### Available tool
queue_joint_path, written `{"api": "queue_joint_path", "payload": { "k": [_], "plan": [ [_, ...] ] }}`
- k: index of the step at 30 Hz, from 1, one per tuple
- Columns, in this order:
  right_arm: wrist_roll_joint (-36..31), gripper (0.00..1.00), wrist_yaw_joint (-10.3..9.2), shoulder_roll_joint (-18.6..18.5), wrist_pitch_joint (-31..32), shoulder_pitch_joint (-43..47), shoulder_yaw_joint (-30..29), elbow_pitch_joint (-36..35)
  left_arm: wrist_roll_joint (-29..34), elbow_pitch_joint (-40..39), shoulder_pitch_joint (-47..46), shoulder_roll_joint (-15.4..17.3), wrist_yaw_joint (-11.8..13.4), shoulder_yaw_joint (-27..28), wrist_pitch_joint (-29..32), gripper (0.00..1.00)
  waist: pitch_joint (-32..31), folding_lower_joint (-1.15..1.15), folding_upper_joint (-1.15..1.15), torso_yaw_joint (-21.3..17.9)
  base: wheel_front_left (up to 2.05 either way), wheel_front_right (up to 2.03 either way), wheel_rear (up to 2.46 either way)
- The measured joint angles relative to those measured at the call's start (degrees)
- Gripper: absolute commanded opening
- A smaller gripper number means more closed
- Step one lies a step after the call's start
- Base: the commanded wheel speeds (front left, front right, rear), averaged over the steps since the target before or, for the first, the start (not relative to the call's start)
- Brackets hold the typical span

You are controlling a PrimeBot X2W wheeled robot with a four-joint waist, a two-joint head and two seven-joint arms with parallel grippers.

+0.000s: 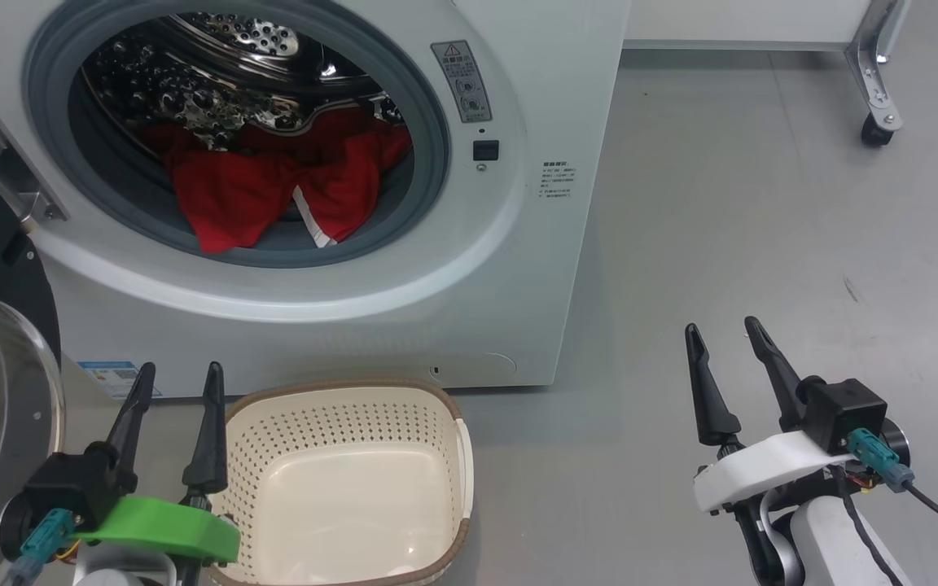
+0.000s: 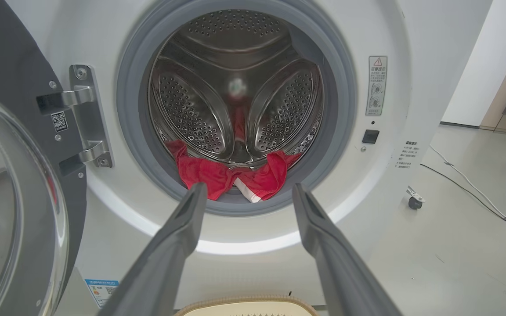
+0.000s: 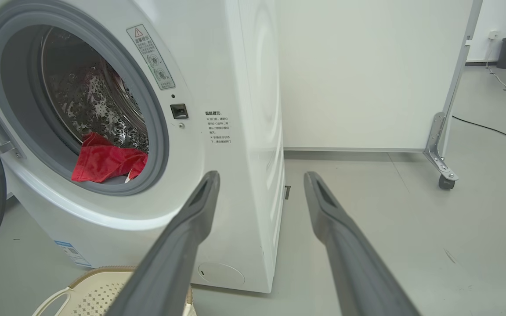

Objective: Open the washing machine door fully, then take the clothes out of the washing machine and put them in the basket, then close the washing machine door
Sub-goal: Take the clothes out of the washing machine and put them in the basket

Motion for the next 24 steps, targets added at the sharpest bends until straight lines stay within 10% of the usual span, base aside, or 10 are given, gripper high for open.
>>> {"api": "queue_joint_path", "payload": {
  "k": [24],
  "plan": [
    [0.01, 1.00, 0.01, 0.16, 0.00, 0.00, 0.02, 0.19, 0.00, -0.02, 0.05, 0.04, 0.07, -0.02, 0.01, 1.00, 0.25, 0.00, 0.00, -0.26, 0.16, -0.16, 0.00]
  ]
}}
